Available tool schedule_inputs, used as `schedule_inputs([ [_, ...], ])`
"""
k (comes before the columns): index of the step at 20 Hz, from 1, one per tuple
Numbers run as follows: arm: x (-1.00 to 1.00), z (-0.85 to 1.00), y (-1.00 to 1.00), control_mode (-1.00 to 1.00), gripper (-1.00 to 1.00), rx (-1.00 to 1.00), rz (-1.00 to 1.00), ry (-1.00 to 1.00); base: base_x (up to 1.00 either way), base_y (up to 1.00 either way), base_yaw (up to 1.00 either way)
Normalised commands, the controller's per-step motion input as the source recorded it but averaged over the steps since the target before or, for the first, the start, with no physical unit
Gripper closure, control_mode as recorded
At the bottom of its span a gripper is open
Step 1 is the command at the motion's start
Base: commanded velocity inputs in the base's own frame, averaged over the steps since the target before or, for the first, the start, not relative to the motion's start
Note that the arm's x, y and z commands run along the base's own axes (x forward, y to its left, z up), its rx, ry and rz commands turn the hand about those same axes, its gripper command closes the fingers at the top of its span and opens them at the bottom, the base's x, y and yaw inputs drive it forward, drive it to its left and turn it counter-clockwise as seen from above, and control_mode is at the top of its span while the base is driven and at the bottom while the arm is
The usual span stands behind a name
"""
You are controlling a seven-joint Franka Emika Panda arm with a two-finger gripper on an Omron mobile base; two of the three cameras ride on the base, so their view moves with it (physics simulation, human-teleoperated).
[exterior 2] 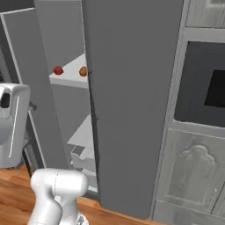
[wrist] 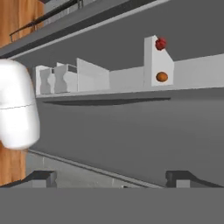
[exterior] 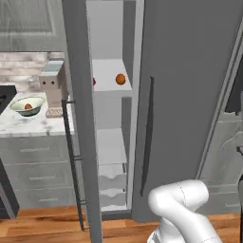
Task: Take the sweet potato, bell pepper, and mango from the freezer and place them in the bowl on the counter.
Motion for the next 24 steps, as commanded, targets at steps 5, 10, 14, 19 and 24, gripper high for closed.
schedule_inputs([
  [5,0.00,0.00,0.00,1.00,-1.00,0.00,0.00,0.00,0.70,-0.17,0.53],
  [10,0.00,0.00,0.00,1.00,-1.00,0.00,0.00,0.00,0.64,-0.10,0.51],
  [14,0.00,0.00,0.00,1.00,-1.00,0.00,0.00,0.00,0.58,-0.04,0.50],
  [19,0.00,0.00,0.00,1.00,-1.00,0.00,0.00,0.00,0.59,0.01,0.40],
  [24,0.00,0.00,0.00,1.00,-1.00,0.00,0.00,0.00,0.59,0.08,0.19],
])
